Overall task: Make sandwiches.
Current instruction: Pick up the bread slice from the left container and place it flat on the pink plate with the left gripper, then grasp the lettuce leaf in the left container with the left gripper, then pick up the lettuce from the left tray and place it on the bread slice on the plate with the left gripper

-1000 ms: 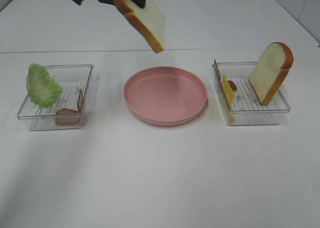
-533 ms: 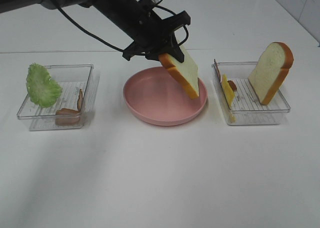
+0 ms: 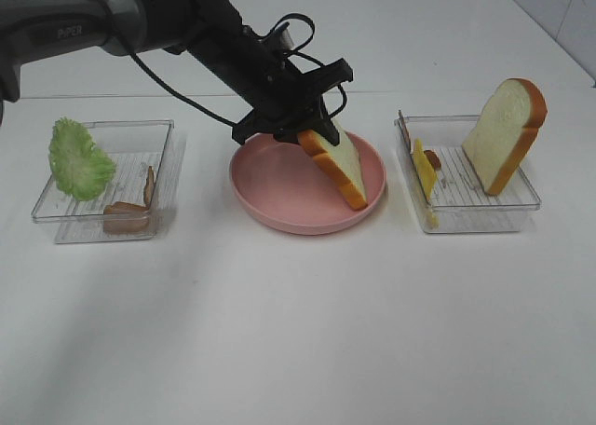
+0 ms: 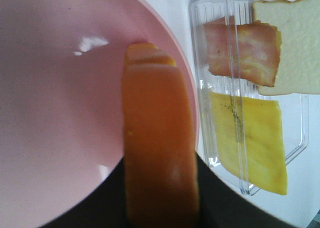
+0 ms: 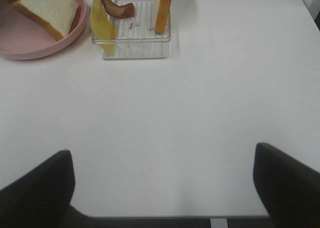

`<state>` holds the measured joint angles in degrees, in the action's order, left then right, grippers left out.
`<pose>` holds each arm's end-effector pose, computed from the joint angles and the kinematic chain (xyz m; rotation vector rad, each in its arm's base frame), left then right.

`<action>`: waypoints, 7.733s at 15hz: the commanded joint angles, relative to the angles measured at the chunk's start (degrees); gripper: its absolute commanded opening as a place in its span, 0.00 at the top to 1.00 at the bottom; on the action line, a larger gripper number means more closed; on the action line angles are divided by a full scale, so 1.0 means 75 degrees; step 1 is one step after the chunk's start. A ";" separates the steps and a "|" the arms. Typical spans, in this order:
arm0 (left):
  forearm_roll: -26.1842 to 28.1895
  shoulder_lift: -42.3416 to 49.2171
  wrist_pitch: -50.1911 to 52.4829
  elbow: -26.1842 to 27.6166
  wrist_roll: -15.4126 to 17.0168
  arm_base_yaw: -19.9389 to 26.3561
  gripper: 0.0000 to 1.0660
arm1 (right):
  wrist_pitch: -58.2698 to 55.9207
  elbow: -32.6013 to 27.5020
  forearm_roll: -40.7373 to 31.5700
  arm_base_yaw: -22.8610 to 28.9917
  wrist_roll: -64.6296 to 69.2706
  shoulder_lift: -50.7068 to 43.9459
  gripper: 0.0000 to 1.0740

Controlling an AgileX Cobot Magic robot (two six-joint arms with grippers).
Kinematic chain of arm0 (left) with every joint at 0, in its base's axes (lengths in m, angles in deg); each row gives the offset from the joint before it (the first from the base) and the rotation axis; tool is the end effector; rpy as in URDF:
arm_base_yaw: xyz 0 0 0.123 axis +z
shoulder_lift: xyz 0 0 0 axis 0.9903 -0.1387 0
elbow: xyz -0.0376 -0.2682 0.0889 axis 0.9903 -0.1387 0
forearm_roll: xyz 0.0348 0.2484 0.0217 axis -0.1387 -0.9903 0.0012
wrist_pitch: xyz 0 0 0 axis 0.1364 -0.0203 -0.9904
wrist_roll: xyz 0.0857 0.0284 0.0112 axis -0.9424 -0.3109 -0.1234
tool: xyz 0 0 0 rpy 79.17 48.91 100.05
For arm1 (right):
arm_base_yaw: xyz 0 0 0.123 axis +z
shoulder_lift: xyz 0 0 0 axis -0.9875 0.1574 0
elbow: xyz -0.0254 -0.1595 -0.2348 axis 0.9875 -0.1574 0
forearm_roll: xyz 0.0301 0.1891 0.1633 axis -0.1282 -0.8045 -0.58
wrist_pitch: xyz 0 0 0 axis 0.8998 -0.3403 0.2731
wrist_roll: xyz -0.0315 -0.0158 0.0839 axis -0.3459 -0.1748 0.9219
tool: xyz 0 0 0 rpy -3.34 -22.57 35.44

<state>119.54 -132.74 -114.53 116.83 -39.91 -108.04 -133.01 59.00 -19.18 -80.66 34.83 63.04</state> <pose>0.4633 -0.2737 0.1441 0.0422 2.7646 -0.9609 -0.0029 -0.0005 0.2615 -0.0423 2.1302 -0.0263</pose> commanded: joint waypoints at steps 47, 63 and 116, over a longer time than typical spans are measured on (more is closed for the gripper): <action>-0.5607 0.1360 -0.2934 -0.0886 -0.0099 0.3010 0.21 | 0.0031 -0.0023 0.0000 -0.0031 -0.0046 -0.0222 0.12; -0.5546 0.0924 -0.2926 -0.0703 -0.0191 0.3010 0.74 | 0.0031 -0.0023 0.0000 -0.0031 -0.0046 -0.0222 0.12; -0.2254 -0.0642 -0.2078 0.2040 -0.1749 -0.0038 1.00 | 0.0031 -0.0023 0.0000 -0.0031 -0.0046 -0.0222 0.12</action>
<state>102.53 -137.44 -129.83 131.79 -53.09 -108.04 -133.01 59.00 -19.18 -80.66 34.83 63.04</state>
